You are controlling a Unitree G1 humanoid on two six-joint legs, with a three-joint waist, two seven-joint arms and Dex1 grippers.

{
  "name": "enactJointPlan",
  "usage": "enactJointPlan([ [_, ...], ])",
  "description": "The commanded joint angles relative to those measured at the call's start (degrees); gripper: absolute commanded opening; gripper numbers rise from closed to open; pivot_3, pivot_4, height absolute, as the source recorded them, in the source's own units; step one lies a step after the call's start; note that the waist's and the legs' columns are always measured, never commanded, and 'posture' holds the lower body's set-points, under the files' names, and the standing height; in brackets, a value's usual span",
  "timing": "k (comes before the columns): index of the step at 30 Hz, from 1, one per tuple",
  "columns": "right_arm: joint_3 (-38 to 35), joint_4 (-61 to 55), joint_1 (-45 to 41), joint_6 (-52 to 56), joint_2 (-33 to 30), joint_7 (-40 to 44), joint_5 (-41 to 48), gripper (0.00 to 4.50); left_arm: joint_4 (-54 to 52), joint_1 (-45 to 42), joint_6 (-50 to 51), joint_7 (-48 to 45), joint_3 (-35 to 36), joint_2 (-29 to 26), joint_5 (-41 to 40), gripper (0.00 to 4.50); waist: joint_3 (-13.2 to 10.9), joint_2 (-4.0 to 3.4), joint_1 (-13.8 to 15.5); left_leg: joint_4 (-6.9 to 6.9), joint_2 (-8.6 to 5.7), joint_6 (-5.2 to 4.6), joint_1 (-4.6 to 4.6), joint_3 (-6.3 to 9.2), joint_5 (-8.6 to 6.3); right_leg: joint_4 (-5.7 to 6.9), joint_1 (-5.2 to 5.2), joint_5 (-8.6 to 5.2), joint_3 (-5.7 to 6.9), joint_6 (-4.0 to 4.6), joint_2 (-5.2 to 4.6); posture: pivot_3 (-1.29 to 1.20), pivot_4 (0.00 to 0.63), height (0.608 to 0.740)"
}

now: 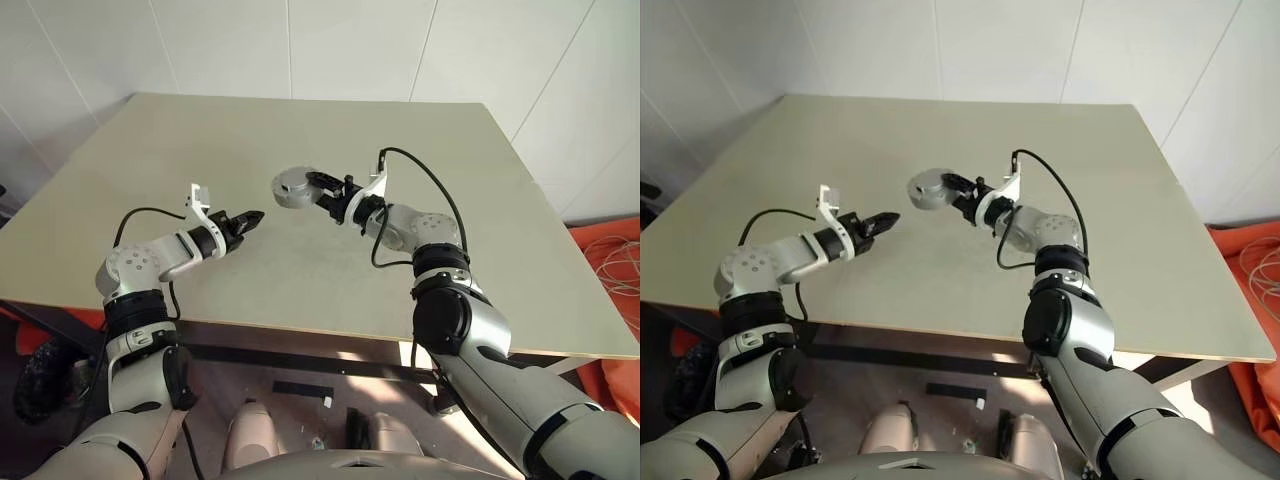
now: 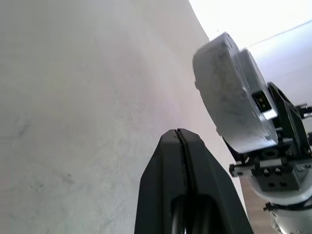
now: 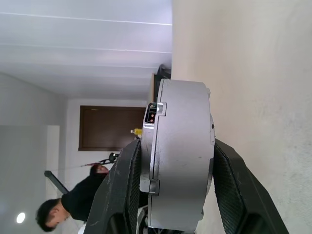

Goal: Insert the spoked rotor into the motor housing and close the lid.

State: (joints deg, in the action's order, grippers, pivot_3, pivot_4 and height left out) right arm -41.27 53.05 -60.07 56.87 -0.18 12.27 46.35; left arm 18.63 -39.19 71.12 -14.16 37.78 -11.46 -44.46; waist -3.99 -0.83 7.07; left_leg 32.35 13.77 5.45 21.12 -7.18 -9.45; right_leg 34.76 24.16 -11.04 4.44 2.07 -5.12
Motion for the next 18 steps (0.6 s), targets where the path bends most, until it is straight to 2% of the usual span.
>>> enactJointPlan([
  [1, 0.5, -5.8, -1.3, 3.5, 0.6, 2.5, 4.7, 2.06, 0.8, -2.3, -1.6, 3.7, 3.9, 0.3, -3.2, 0.0, 0.0, 0.0, 0.0, 0.0, 0.0, 0.0, 0.03, 0.0, 0.0, 0.0, 0.03, 0.0, 0.0, 0.0, 0.0, 0.0, 0.0, 0.74],
  [5, 0.7, -7.5, -0.5, 3.9, 0.8, 1.4, 5.4, 2.06, -0.3, -2.0, -0.6, 5.3, 3.9, 0.6, -4.7, 0.0, 0.0, 0.0, 0.1, 0.01, 0.0, -0.01, 0.05, 0.0, 0.0, 0.0, 0.04, 0.01, 0.0, -0.01, 0.01, 0.0, 0.0, 0.74],
  [8, 0.4, -7.5, -0.5, 3.7, 0.6, 0.9, 5.7, 2.06, -0.5, -1.2, 0.4, 4.3, 2.8, 0.2, -5.8, 0.52, 0.0, 0.0, 0.2, 0.08, 0.0, 0.0, 0.05, 0.0, 0.0, 0.04, 0.04, 0.01, -0.01, -0.01, 0.0, 0.0, 0.0, 0.74],
  [18, 0.4, -7.7, -0.7, 4.2, 0.3, -0.1, 6.9, 2.06, -2.5, -0.2, 0.3, 1.7, 0.1, 0.0, -8.8, 3.67, 0.0, 0.0, 0.2, 0.16, 0.01, 0.0, 0.05, 0.0, 0.0, 0.1, 0.04, 0.02, -0.01, -0.01, -0.01, 0.0, 0.0, 0.74],
])
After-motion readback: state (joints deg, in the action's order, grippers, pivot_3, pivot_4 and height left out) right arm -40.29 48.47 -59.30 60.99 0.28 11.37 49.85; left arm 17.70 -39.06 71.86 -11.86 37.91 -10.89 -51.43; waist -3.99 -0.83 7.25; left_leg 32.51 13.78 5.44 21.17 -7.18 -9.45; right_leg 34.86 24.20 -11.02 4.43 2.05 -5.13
